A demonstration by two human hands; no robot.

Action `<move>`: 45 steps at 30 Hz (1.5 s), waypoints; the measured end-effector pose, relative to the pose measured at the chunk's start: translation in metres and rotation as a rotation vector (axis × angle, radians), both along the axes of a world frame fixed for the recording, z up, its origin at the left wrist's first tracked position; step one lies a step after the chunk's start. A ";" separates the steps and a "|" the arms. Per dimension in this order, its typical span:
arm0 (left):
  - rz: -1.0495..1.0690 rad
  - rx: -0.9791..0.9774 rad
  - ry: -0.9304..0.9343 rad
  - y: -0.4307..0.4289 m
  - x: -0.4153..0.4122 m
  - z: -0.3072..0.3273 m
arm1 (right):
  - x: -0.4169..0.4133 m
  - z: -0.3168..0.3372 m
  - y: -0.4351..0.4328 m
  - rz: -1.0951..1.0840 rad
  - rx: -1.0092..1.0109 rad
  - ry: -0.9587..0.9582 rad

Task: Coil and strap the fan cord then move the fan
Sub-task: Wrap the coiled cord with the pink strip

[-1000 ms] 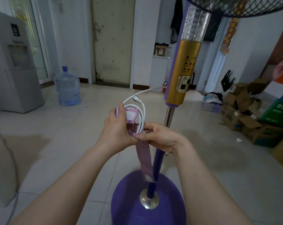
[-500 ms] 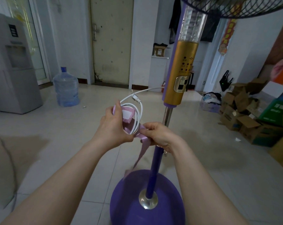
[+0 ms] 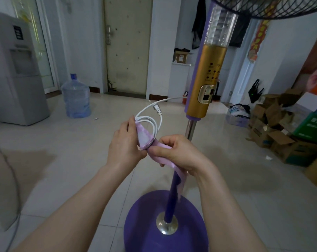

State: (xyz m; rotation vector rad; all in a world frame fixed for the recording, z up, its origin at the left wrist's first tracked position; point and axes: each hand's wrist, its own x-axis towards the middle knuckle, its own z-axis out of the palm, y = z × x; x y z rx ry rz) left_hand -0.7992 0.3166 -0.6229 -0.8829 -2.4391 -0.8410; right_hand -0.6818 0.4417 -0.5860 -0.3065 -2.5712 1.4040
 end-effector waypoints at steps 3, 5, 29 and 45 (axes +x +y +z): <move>0.002 -0.011 0.054 -0.003 -0.001 -0.001 | -0.003 0.009 -0.004 0.029 -0.138 0.049; 0.015 -0.043 0.080 -0.005 -0.002 -0.004 | -0.009 0.014 -0.006 0.048 -0.274 0.098; -0.029 0.153 -0.112 0.005 0.015 -0.017 | -0.100 0.025 -0.038 -0.007 -0.577 0.115; -0.133 0.262 -0.595 0.000 0.005 0.007 | -0.058 -0.053 -0.009 -0.717 -0.613 0.528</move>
